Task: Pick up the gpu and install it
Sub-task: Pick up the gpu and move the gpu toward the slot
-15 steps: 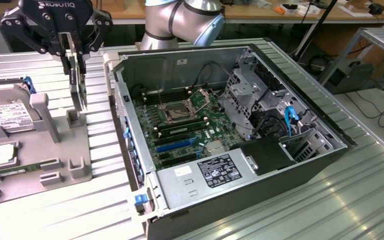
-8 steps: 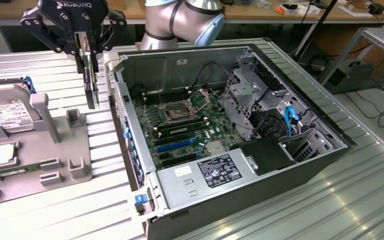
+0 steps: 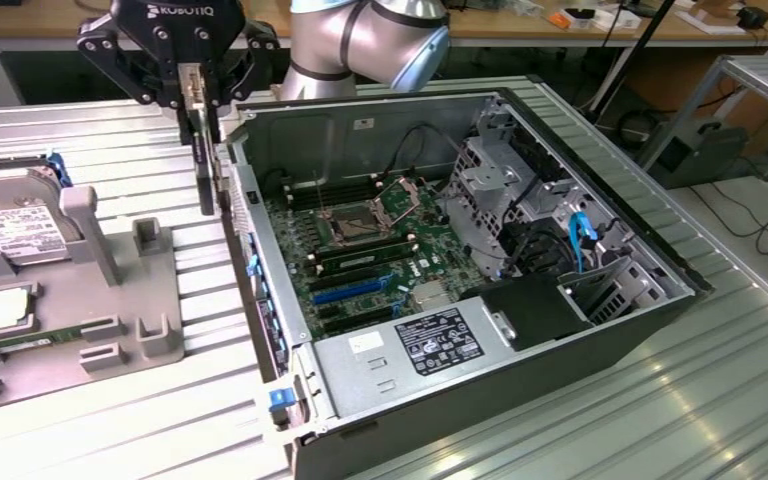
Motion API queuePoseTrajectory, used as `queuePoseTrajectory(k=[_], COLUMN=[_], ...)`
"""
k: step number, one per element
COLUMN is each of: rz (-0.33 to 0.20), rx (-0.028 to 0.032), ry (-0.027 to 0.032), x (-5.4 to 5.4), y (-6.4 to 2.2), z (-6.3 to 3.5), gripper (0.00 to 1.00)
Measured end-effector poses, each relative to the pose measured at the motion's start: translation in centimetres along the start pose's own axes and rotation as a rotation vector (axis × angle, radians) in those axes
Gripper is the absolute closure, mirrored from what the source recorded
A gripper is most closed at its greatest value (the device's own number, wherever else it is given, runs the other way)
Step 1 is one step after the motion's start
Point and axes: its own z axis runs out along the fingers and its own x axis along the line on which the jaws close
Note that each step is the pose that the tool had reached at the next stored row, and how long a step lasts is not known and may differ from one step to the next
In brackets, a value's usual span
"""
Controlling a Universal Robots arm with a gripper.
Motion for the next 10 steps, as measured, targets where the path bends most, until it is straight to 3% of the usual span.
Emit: queuePoseTrajectory(k=[5,10], rz=[0.0,0.0], rx=[0.0,0.0], ry=[0.0,0.0], x=[-0.9,-2.5], y=[0.0,0.05], z=[0.01,0.03], gripper=[0.73,0.73])
